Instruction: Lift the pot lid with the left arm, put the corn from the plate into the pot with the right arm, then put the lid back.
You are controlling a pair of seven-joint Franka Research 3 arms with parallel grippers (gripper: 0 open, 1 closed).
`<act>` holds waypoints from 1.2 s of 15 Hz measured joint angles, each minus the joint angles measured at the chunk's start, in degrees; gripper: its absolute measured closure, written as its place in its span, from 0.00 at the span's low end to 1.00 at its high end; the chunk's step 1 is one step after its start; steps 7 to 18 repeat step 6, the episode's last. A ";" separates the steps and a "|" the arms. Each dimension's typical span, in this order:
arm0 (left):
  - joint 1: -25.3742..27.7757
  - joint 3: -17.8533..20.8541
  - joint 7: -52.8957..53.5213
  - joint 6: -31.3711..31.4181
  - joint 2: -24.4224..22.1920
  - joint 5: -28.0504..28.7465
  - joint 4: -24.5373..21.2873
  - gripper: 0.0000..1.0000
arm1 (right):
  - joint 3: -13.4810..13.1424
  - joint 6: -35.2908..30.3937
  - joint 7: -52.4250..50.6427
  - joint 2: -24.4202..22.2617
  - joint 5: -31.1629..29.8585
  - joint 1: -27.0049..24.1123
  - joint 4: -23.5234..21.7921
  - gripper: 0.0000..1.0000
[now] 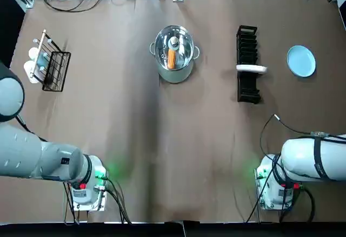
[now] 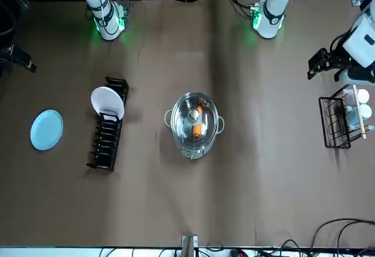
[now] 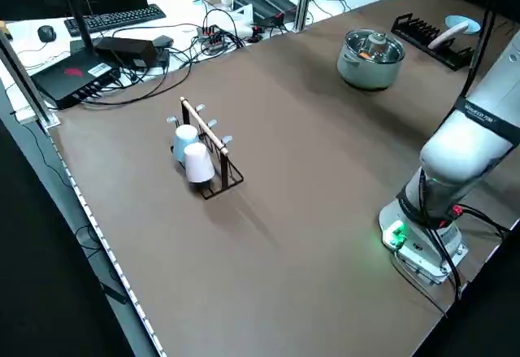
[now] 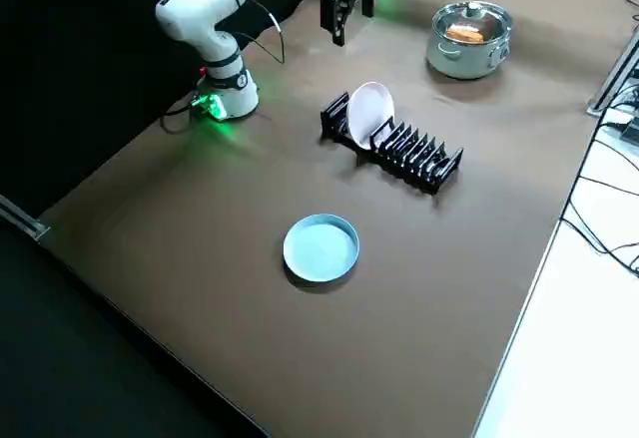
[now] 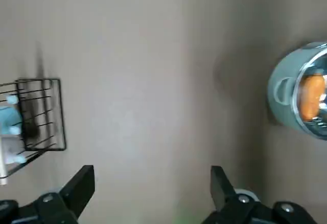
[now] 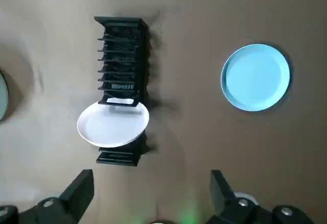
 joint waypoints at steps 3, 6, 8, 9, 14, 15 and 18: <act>4.97 -7.00 -0.20 0.24 0.13 3.17 -1.21 0.00 | -0.09 2.02 0.00 -1.17 0.00 -0.02 -0.01 0.00; 5.78 -8.22 -0.98 0.33 0.23 3.25 -1.37 0.00 | -0.10 1.64 0.00 -2.81 0.00 -0.02 -0.48 0.00; 5.78 -8.22 -0.98 0.33 0.23 3.25 -1.37 0.00 | -0.10 1.64 0.00 -2.81 0.00 -0.02 -0.48 0.00; 5.78 -8.22 -0.98 0.33 0.23 3.25 -1.37 0.00 | -0.10 1.64 0.00 -2.81 0.00 -0.02 -0.48 0.00; 5.78 -8.22 -0.98 0.33 0.23 3.25 -1.37 0.00 | -0.10 1.64 0.00 -2.81 0.00 -0.02 -0.48 0.00; 5.78 -8.22 -0.98 0.33 0.23 3.25 -1.37 0.00 | -0.10 1.64 0.00 -2.81 0.00 -0.02 -0.48 0.00; 5.78 -8.22 -0.98 0.33 0.23 3.25 -1.37 0.00 | -0.10 1.64 0.00 -2.81 0.00 -0.02 -0.48 0.00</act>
